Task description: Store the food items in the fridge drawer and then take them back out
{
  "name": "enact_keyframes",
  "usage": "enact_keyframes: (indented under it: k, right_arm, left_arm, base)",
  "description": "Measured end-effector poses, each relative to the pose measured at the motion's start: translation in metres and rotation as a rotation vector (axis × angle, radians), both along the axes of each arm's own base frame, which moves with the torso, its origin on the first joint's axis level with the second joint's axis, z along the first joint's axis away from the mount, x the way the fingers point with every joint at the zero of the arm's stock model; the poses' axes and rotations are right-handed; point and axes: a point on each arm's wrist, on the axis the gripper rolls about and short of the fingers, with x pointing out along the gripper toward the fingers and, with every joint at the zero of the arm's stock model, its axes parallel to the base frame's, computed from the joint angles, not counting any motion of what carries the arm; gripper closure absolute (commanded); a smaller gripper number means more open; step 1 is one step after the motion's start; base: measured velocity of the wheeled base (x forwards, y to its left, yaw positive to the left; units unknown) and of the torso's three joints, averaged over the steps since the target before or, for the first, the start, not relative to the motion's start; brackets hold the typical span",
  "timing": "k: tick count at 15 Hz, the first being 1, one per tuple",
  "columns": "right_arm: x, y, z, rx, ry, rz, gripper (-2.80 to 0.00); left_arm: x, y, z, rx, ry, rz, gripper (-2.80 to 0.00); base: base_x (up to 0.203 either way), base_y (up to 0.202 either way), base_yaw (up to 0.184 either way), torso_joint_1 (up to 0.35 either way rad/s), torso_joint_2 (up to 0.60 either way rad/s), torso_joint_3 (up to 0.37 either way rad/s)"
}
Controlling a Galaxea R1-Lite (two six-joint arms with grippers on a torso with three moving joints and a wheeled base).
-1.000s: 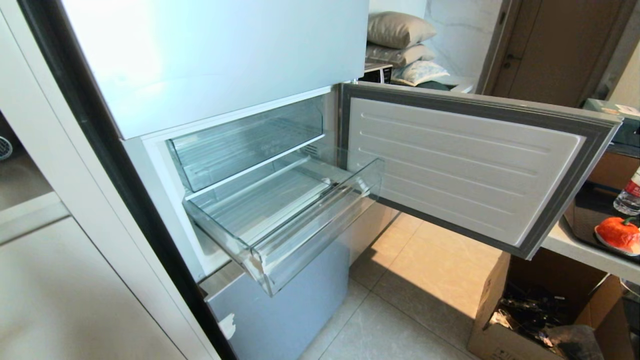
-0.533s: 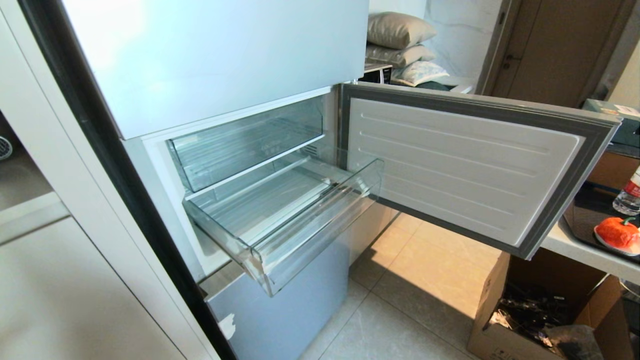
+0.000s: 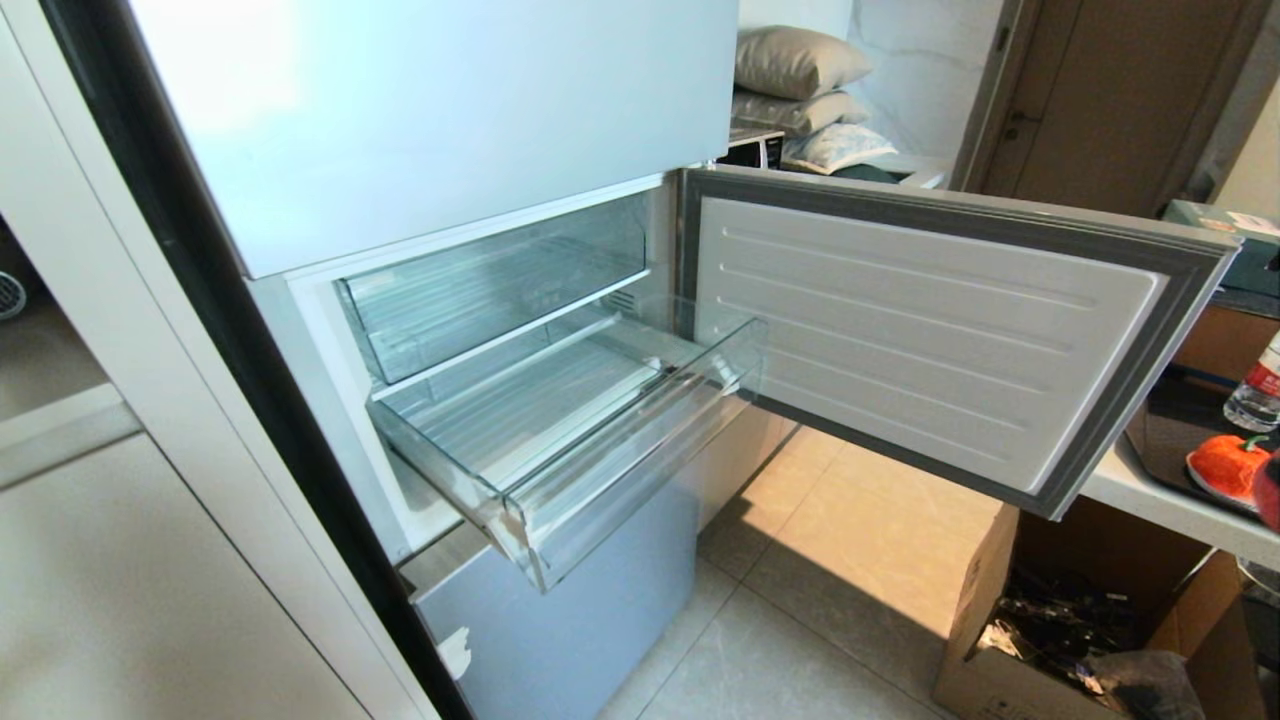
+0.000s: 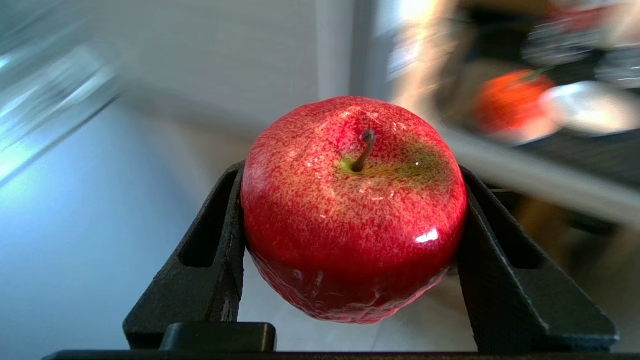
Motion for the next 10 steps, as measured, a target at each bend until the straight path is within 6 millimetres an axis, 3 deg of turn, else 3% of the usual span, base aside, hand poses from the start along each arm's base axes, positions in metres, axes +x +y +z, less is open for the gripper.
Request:
enact_keyframes:
  k: [2,4,7,10]
  right_arm:
    - [-0.044,0.026,-0.031,-0.029,0.052,0.162,0.00]
    - [-0.078,0.033,-0.069,-0.092,0.097,0.237,0.00]
    - [-0.106,0.033,-0.108,-0.127,0.127,0.276,0.00]
    - [-0.118,0.033,-0.118,-0.140,0.039,0.259,0.00]
  left_arm:
    - [0.000,0.000,0.000,0.000,0.000,0.001,0.00]
    - [0.000,0.000,0.000,0.000,0.000,0.000,0.00]
    - [0.000,0.000,0.000,0.000,0.000,0.000,0.00]
    - [0.000,0.000,0.000,0.000,0.000,0.000,0.00]
  base:
    - [0.000,0.000,0.000,0.000,0.00,0.000]
    - [0.000,0.000,0.000,0.000,0.00,0.000]
    - [0.000,0.000,0.000,0.000,0.00,0.000]
    - [0.000,0.000,0.000,0.000,0.00,0.000]
